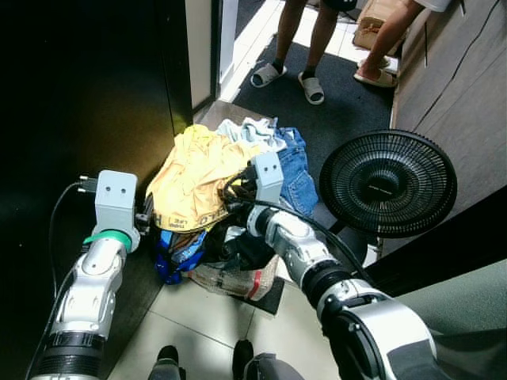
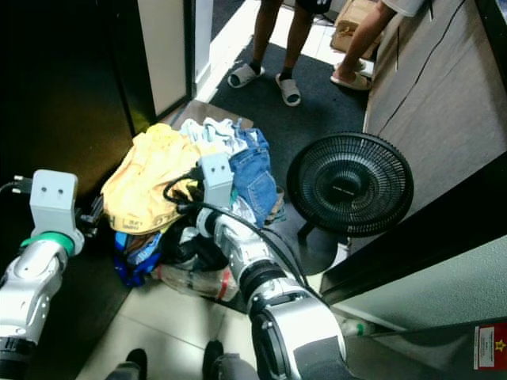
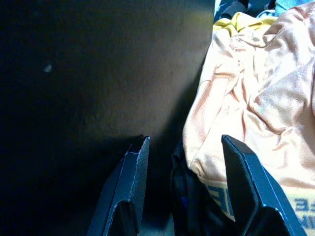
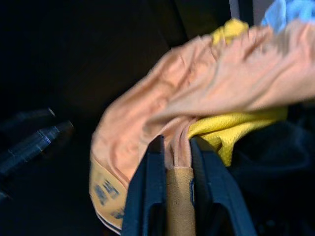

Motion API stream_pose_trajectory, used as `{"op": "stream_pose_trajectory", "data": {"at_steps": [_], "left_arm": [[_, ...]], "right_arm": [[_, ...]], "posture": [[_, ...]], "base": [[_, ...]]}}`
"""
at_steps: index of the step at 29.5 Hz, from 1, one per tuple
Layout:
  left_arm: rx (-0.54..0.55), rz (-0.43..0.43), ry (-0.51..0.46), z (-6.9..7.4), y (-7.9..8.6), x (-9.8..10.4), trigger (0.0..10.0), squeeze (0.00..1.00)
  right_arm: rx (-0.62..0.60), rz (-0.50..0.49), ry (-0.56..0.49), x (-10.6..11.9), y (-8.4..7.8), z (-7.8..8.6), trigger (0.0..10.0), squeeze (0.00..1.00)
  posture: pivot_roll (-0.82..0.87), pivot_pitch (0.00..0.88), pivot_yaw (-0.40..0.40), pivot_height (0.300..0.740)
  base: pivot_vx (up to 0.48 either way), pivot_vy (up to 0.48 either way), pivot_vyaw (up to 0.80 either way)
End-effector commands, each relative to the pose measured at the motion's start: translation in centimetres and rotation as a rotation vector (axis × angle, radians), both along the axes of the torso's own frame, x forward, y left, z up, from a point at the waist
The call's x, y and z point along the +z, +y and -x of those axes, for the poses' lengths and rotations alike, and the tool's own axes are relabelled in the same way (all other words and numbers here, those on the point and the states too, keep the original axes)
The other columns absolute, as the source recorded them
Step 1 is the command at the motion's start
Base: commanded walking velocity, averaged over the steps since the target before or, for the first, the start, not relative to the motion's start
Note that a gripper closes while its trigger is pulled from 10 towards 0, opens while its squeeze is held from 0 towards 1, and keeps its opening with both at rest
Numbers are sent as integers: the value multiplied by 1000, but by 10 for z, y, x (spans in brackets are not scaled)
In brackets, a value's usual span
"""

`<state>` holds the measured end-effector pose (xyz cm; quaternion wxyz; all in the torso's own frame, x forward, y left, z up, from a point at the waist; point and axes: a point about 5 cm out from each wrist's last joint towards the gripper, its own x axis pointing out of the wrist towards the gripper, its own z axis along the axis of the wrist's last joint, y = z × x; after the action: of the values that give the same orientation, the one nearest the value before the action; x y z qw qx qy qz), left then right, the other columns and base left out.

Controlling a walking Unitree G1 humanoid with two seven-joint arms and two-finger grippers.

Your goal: Clothes washing

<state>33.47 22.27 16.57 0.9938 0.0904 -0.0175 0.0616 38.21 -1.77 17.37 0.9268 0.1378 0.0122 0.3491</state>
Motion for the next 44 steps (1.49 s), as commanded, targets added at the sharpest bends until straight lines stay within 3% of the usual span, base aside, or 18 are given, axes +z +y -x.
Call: {"op": "stream_pose_trajectory", "data": {"at_steps": [1, 7, 12, 13, 15, 17, 20, 22, 25, 28, 29, 30, 31, 35, 37, 40, 43, 44], "left_arm": [[71, 23, 31, 3, 14, -7, 10000, 0], [65, 23, 31, 1, 13, -6, 10000, 0], [53, 30, 26, -3, 8, -4, 10000, 0], [45, 34, 23, -5, 6, -3, 10000, 0], [43, 36, 22, -6, 5, -3, 10000, 0], [37, 42, 19, -8, 3, -2, 10000, 0], [33, 44, 18, -10, 1, -2, 10000, 0], [19, 50, 15, -13, -3, -1, 10000, 0], [11, 55, 13, -15, -6, -1, 10000, 0], [-13, 67, 12, -20, -14, -1, 10000, 0], [-13, 67, 12, -20, -14, -1, 10000, 0], [-23, 74, 10, -21, -17, -1, 10000, 0], [-33, 80, 7, -21, -20, -1, 10000, 0], [-50, 93, -6, -20, -25, 2, 10000, 0], [-106, 124, -56, -16, -37, 16, 10000, 0], [-192, 168, -130, -6, -51, 43, 10000, 0], [-207, 171, -138, -5, -53, 47, 10000, 0], [-215, 183, -153, -4, -54, 55, 10000, 0]], "right_arm": [[26, -51, 9, 1, 1, 1, 0, 0], [63, -137, -6, 8, -3, 0, 0, 0], [114, -235, -99, 28, -9, 0, 0, 0], [148, -292, -194, 48, -13, 4, 0, 0], [162, -314, -225, 56, -14, 6, 0, 0], [204, -347, -360, 87, -19, 21, 0, 0], [233, -338, -431, 101, -21, 30, 0, 0], [257, -318, -551, 125, -28, 48, 0, 0], [243, -322, -610, 140, -35, 58, 0, 0], [113, -302, -777, 189, -56, 61, 0, 0], [113, -302, -777, 189, -56, 61, 0, 0], [53, -260, -835, 201, -62, 61, 4157, 0], [-17, -211, -890, 213, -68, 61, 10000, 0], [-100, -160, -952, 225, -78, 62, 10000, 0], [-297, -83, -994, 234, -106, 64, 10000, 0], [-582, 38, -907, 207, -144, 55, 10000, 0], [-642, 83, -884, 198, -151, 52, 10000, 0], [-726, 150, -848, 185, -161, 47, 10000, 0]], "posture": [[242, 292, -67, 740], [230, 283, -62, 740], [213, 265, -55, 740], [201, 253, -55, 740], [201, 253, -55, 740], [184, 236, -50, 740], [180, 230, -48, 740], [156, 209, -40, 740], [148, 203, -36, 740], [111, 179, -30, 740], [111, 179, -30, 740], [104, 173, -28, 740], [100, 170, -29, 740], [88, 155, -31, 740], [89, 129, -35, 740], [99, 110, -28, 740], [100, 108, -27, 740], [102, 97, -21, 740]], "base": [[0, 0, 0], [0, 0, 0], [0, 0, 0], [0, 0, 0], [0, 0, 0], [0, 0, 0], [0, 0, 0], [0, 0, 0], [0, 0, 0], [0, 0, 0], [0, 0, 0], [0, 0, 0], [0, 0, 0], [0, 0, 0], [0, 0, 0], [0, 0, 0], [0, 0, 0], [0, 0, 0]]}}
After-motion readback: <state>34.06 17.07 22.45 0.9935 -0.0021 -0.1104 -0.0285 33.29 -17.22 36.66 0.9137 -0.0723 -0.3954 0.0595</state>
